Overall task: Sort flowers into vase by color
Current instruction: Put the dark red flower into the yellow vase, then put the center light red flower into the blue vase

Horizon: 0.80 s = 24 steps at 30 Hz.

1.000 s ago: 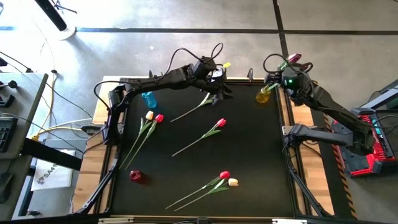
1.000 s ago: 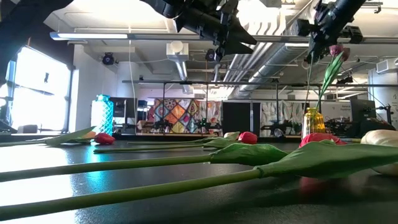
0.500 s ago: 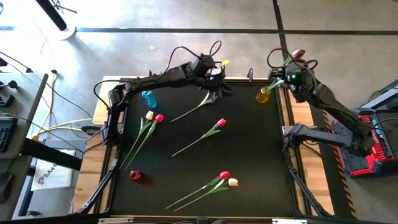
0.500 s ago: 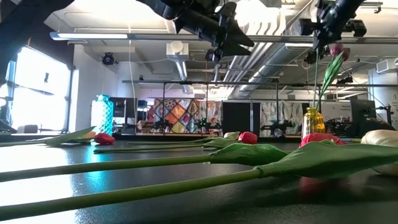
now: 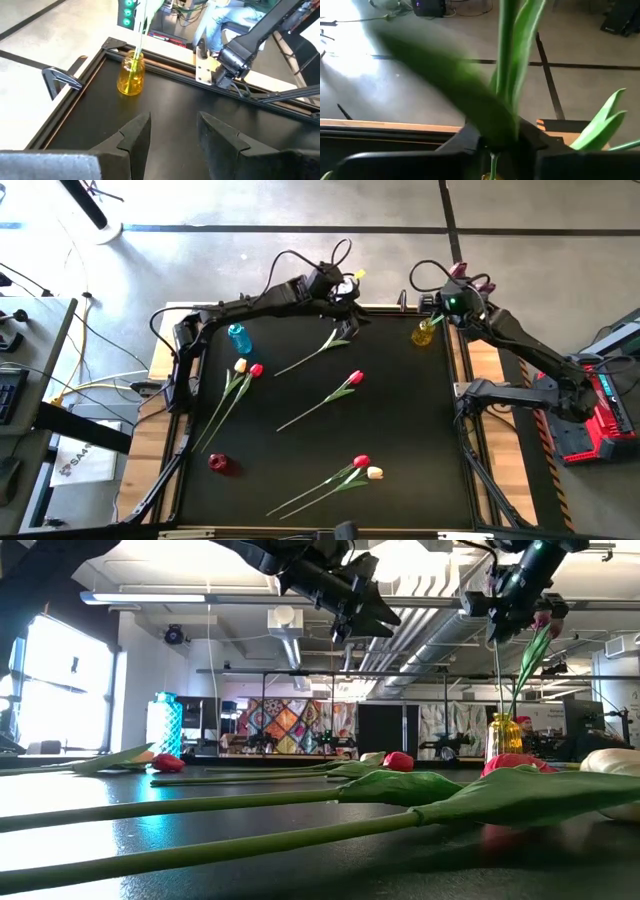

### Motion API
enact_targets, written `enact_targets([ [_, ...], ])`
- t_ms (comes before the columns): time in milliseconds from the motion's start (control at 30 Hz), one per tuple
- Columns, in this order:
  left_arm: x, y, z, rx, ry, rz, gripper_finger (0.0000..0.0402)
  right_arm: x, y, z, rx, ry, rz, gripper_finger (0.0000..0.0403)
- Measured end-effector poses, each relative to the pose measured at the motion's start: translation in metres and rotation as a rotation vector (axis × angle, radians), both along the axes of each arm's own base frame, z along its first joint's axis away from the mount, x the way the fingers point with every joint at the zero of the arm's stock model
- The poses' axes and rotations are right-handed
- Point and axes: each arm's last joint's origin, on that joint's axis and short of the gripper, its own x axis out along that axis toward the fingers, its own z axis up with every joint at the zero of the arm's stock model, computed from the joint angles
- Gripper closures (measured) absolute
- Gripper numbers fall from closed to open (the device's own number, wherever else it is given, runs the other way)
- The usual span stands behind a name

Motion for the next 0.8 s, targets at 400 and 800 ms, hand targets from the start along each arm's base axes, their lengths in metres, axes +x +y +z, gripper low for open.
enact_targets([
  [400, -0.004, 0.008, 0.0, 0.02, 0.004, 0.007, 0.0252, -0.01, 0.005, 0.026, -0.07, -0.085, -0.063, 0.0225],
  [800, -0.005, 0.01, -0.001, 0.114, 0.017, -0.042, 0.0252, -0.022, 0.031, 0.089, -0.055, -0.366, 0.307, 0.0224],
])
